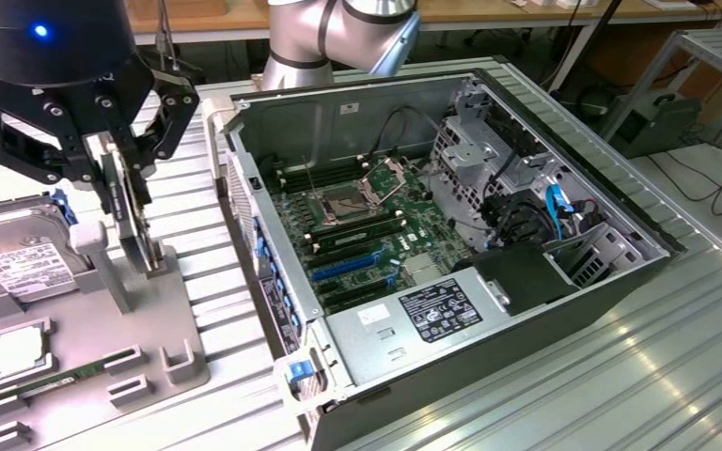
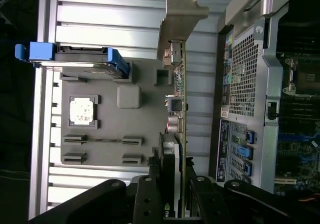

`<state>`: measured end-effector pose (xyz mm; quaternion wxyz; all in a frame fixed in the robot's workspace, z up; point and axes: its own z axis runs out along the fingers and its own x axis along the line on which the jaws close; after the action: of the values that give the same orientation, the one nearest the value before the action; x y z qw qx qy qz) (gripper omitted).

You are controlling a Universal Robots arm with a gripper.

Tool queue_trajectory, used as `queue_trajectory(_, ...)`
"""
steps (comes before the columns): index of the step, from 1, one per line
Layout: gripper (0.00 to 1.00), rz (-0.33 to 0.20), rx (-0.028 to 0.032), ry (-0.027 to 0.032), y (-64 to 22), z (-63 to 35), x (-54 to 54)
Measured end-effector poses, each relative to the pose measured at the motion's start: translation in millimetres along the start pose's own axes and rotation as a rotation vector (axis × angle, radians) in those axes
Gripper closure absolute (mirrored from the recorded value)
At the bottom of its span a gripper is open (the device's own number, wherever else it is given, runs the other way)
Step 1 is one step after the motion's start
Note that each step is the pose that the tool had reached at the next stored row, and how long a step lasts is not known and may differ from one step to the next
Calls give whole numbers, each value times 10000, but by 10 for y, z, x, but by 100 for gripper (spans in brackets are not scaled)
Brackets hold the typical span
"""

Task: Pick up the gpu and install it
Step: 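Pick up the gpu and move the gpu toward the slot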

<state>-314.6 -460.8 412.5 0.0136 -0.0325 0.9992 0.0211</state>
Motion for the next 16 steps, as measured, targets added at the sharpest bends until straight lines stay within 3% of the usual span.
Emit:
queue_trajectory(2, 72, 18, 15, -206, 1, -5, 0)
queue_trajectory(3, 72, 37, 19, -272, 1, -6, -1)
queue_trajectory(5, 72, 132, -30, -283, 1, -6, -6)
queue_trajectory(9, 72, 261, -38, -288, -1, -4, -34)
queue_trajectory(12, 72, 278, -45, -196, -4, -4, -90)
queue_trajectory(15, 72, 288, -57, 24, -8, -10, -145)
queue_trajectory(16, 72, 289, -57, 28, -8, -10, -150)
